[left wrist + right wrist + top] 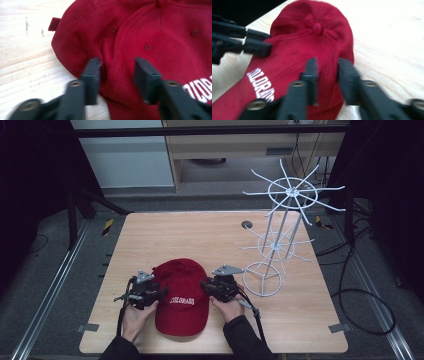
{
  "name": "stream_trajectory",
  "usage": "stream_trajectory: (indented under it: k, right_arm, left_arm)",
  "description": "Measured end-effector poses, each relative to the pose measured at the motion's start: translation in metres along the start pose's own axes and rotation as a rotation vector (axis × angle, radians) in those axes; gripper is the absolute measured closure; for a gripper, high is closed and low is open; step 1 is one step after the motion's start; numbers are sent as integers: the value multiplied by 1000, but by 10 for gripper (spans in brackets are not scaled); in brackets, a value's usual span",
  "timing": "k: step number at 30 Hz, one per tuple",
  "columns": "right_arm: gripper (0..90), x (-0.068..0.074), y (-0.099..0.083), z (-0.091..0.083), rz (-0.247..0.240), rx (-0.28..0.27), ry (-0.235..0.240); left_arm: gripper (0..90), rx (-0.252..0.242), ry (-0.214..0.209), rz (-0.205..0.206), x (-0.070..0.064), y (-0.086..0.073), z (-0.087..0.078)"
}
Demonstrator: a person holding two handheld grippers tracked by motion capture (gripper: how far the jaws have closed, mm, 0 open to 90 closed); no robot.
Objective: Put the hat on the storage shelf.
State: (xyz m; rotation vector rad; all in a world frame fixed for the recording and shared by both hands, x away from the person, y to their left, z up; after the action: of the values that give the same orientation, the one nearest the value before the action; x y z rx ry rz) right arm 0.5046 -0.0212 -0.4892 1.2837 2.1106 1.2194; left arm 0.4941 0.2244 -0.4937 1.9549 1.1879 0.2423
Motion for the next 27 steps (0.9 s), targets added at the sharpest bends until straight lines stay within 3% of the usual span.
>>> stream_trajectory:
  k: [3,6,12,16,19,24,27]
  right_arm:
    - [871,2,-1,-4,-39,3,-2]
    - [880,8,-3,-11,-73,-5,21]
    - [874,33,-8,-25,-70,-49,98]
    - [866,60,-15,-27,-71,-57,148]
    - [860,70,-20,-23,-75,-52,157]
    - [820,69,-25,-17,-59,-21,153]
    - [749,63,-21,-23,-64,-30,162]
  left_arm:
    - [809,24,-6,3,3,4,3]
    - [860,24,-6,16,6,9,3]
    - [868,-8,0,27,13,28,-2]
    - [870,7,0,48,18,34,7]
    - [870,17,3,52,20,38,16]
    - [860,21,-5,70,21,40,23]
    - [781,-11,0,75,18,42,14]
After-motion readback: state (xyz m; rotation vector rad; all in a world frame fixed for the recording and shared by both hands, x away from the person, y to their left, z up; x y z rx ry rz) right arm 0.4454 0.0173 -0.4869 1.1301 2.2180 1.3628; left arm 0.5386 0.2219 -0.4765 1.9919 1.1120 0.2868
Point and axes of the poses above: each handheld gripper's, and its own axes: z roughly forward along the jaws, y roughly out of its top, x roughly to its left, the point moved 3 cm from there along z, roughly forward along the jaws, and after that the axes turned 12 degrees about -y, right-handed, at the moved point
